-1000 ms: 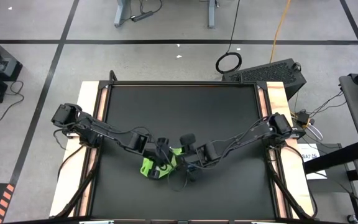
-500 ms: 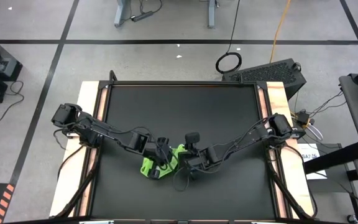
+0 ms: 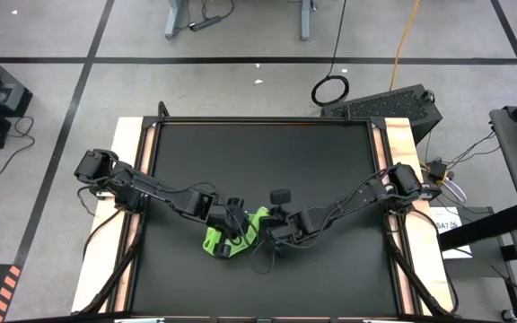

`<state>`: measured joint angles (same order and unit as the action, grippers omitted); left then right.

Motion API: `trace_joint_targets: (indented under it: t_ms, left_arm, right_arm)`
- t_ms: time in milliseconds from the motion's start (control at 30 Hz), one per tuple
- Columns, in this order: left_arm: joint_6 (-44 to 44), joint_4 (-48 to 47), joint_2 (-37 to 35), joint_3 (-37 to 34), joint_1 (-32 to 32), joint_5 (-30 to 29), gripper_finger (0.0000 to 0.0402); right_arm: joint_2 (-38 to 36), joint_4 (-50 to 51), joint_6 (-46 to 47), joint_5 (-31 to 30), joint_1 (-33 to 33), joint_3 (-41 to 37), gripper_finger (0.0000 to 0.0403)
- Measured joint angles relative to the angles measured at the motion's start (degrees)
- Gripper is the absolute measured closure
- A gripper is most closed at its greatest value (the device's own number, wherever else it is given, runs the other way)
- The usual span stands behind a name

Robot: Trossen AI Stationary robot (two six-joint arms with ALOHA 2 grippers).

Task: Roll towel
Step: Fold the green towel on the table

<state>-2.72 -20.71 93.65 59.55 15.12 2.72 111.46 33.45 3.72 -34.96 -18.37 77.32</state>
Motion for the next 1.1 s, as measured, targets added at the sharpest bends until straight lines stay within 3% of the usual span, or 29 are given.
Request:
trace_joint_targets:
  t_ms: [167,333,433,533,600,700,800,933,1100]
  left_arm:
    - [0.02,-0.30,-0.06,0.11,-0.05,-2.88,0.0401]
    - [0.48,-6.24,-2.59,3.22,-0.53,-12.74,0.0394]
    - [1.58,-9.47,-5.66,5.42,-0.26,-20.45,0.0355]
    - [1.92,-9.15,-10.14,6.69,1.78,-26.07,0.0290]
    - [1.97,-8.71,-12.90,7.13,3.15,-27.19,0.0241]
    - [-0.34,-10.54,-14.97,7.08,4.63,-27.46,0.0173]
    - [-3.67,-12.70,-15.20,6.95,5.30,-27.66,0.0132]
    - [-4.44,-12.60,-12.21,6.52,5.35,-27.20,0.0120]
    - [-1.40,-5.97,-5.38,6.45,4.78,-23.17,0.0119]
  right_arm:
    - [-1.90,7.83,0.05,-3.14,-0.02,0.38,0.0401]
    - [-8.75,16.01,-2.63,-10.16,0.79,3.35,0.0402]
    - [-14.48,18.28,-4.99,-16.01,1.07,5.56,0.0402]
    - [-20.69,17.64,-8.48,-18.23,-0.03,6.51,0.0402]
    - [-24.00,18.17,-8.95,-16.50,-1.04,6.51,0.0402]
    - [-27.53,20.63,-6.60,-8.47,-2.20,6.49,0.0403]
    - [-28.61,23.49,-4.51,-1.11,-3.90,6.49,0.0403]
    - [-27.84,24.48,-4.79,5.42,-6.50,6.38,0.0403]
    - [-27.78,24.14,-4.57,7.50,-8.94,6.38,0.0403]
